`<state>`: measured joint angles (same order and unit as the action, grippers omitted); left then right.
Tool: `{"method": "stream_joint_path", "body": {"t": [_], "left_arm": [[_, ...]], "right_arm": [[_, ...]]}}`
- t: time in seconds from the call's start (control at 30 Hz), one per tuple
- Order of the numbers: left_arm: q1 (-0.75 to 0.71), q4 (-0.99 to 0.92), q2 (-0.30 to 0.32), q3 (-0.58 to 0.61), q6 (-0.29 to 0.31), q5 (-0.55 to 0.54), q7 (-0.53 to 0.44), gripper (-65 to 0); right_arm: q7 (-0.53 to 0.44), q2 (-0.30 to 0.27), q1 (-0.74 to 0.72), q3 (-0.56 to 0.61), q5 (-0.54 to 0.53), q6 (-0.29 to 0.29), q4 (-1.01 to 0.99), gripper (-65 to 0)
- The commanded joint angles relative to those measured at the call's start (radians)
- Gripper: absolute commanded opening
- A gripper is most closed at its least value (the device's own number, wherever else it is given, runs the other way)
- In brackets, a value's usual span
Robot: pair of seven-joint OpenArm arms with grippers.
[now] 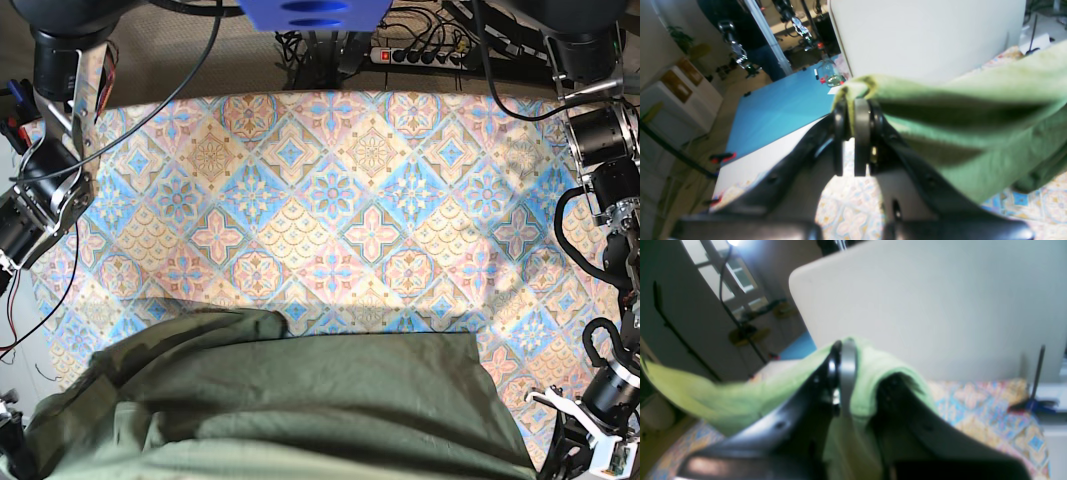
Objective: Layout the t-shirt on the table in an organized manner, then fold the t-shirt properly
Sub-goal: 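Lift the t-shirt high with both grippers, holding its two shoulder corners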
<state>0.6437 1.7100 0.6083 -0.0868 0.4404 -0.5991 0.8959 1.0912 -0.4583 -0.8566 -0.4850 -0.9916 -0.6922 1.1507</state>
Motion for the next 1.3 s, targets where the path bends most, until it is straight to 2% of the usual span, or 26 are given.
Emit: {"method": "stream_joint_path", "body": {"t": [0.0,0.2,0.33,0.47,0.57,0.67,0.87,0.97,1.13,1.27], "left_arm": [[0.064,-0.005,-0.003,0.017,-0.008,-0.009,-0.039,-65.0],[0.206,-0.101,-0.052,0.065,-0.008,-0.017,-0.039,-65.0],[0.261,-0.106,-0.072,0.065,-0.008,-0.018,-0.039,-65.0],[0.236,-0.063,-0.063,0.061,-0.008,-0.022,-0.034,-65.0],[0.147,0.018,-0.018,0.042,-0.008,-0.026,-0.010,-65.0],[0.041,0.081,0.025,0.008,-0.008,-0.043,-0.013,-65.0],[0.028,0.089,0.028,-0.026,-0.008,-0.045,-0.016,-65.0],[0.092,0.075,0.015,0.011,-0.008,-0.040,-0.014,-65.0],[0.229,-0.064,-0.047,0.069,-0.008,-0.035,-0.017,-65.0],[0.333,-0.181,-0.090,0.084,-0.008,-0.032,-0.027,-65.0]], "right_arm": [[-0.041,-0.027,-0.045,0.007,-0.011,-0.006,0.002,-64.2],[-0.056,-0.040,-0.157,0.047,0.060,-0.006,-0.054,-64.2],[-0.055,-0.043,-0.183,0.075,0.063,-0.006,-0.065,-64.2],[-0.044,-0.046,-0.172,0.073,0.035,-0.006,-0.022,-64.3],[-0.023,-0.096,-0.068,0.022,-0.023,-0.006,0.024,-64.3],[-0.019,-0.106,0.015,-0.037,-0.054,-0.006,0.044,-64.3],[-0.029,-0.106,0.030,-0.071,-0.048,-0.006,0.010,-64.3],[-0.036,-0.106,-0.057,0.001,-0.029,-0.006,-0.027,-64.3],[-0.131,-0.101,-0.181,0.138,0.076,-0.006,-0.076,-64.3],[-0.182,-0.099,-0.272,0.230,0.079,-0.006,-0.119,-64.3]]}}
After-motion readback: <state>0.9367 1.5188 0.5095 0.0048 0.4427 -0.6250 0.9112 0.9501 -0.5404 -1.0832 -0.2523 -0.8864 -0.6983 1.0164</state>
